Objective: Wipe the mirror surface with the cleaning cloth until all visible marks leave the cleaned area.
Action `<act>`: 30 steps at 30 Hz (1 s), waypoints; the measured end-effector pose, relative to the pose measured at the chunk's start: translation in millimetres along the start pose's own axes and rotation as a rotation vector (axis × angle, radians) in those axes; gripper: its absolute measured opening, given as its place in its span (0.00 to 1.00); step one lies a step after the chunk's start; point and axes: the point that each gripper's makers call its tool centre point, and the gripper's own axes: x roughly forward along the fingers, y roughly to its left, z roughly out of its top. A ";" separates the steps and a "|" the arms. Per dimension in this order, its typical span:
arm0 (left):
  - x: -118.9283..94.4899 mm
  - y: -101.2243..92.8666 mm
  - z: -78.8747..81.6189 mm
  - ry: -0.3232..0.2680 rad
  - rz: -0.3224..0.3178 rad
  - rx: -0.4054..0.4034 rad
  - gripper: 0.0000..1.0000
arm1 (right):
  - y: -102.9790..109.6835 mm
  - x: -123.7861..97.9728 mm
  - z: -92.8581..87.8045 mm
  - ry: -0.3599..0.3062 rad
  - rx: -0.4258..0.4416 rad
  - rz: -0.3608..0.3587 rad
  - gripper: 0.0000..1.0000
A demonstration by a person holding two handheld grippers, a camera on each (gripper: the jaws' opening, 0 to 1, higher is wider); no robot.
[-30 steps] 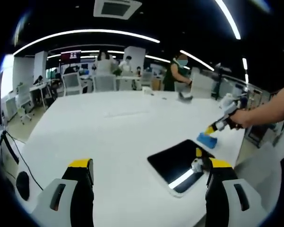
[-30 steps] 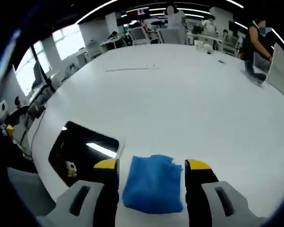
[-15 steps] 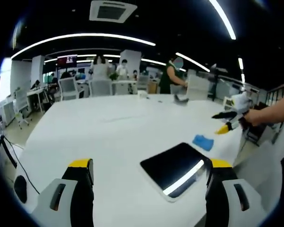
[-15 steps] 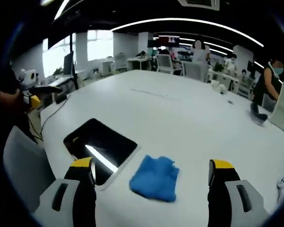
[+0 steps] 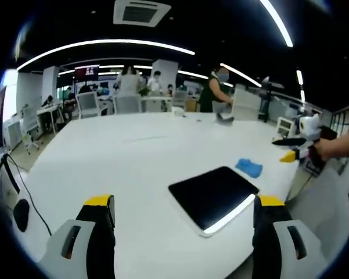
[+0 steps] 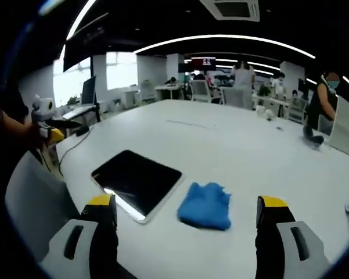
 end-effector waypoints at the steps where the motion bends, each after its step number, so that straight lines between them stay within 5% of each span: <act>1: -0.4 -1.4 -1.8 0.007 -0.004 -0.001 1.00 | 2.9 1.3 -2.6 -0.002 0.014 0.002 1.00; 6: -5.3 -6.3 -7.1 0.002 0.005 -0.003 1.00 | 6.7 4.3 -8.0 -0.021 0.073 -0.033 1.00; 9: -5.7 -9.4 -19.1 0.014 0.007 0.013 1.00 | 8.2 4.9 -18.1 0.056 0.062 -0.017 1.00; 12: -4.7 -13.2 -25.6 0.019 -0.002 0.006 1.00 | 0.6 -5.4 -0.2 -0.016 -0.034 -0.022 1.00; 19: 2.8 -26.8 -23.0 0.026 -0.016 0.006 1.00 | -0.8 -21.8 -27.9 0.037 -0.028 0.012 1.00; 30: 2.8 -39.8 -43.9 0.068 -0.021 0.021 1.00 | 4.5 -24.0 -36.3 0.054 -0.012 0.000 1.00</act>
